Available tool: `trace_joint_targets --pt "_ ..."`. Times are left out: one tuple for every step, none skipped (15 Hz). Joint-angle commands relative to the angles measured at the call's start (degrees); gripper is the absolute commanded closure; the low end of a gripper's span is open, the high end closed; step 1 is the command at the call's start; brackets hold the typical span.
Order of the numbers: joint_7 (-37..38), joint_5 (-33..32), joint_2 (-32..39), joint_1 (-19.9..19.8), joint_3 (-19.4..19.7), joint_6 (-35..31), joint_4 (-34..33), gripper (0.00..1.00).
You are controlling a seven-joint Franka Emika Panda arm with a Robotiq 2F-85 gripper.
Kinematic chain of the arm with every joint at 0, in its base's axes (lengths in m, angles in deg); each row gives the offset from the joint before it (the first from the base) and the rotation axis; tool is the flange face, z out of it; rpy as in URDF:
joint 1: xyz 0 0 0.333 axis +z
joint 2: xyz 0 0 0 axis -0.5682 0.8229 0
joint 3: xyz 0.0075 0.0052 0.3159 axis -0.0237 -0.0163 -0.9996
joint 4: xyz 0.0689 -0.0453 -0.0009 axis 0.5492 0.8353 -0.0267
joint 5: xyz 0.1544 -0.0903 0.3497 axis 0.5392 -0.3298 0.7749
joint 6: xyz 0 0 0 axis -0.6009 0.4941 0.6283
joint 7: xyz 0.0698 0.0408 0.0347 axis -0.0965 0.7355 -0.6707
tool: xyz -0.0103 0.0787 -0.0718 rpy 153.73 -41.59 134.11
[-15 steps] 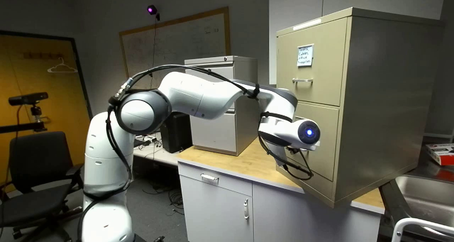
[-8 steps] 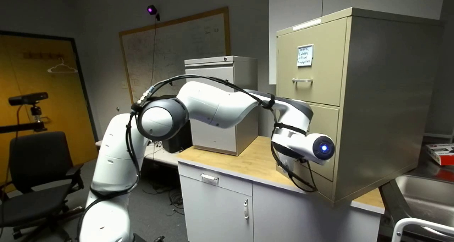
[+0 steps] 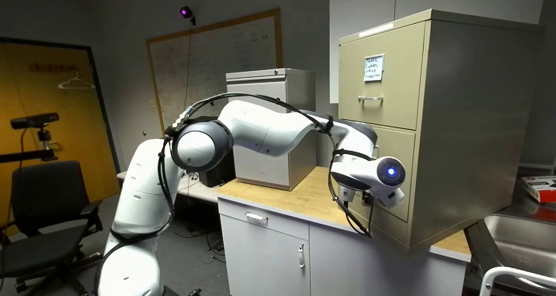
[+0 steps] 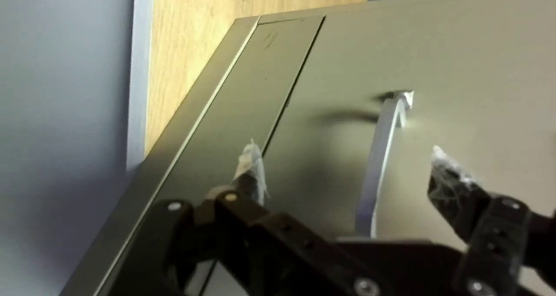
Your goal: Open the bottom drawer on the beige cabinet
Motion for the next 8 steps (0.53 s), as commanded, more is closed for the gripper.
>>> trace_joint_targets --pt "11.2 -5.8 -0.5 1.0 -0.6 -4.5 -0.1 0.00" --pt "13.8 -7.5 -0.6 1.2 -0.7 -5.3 -0.3 0.00" --pt "16.1 -9.4 -0.7 1.6 -0.8 -6.2 -0.6 0.00" --pt "18.5 -11.5 -0.8 2.1 -0.9 -7.1 -1.1 0.00" --pt "20.7 -13.6 -0.8 2.6 -1.0 -7.6 -1.6 0.00" --pt "23.0 -16.1 -0.8 3.0 -1.1 -8.0 -2.5 0.00" --pt "25.0 -18.4 -0.8 3.4 -1.2 -8.1 -3.3 0.00" --pt "27.3 -21.4 -0.8 4.0 -1.2 -8.0 -4.2 0.02"
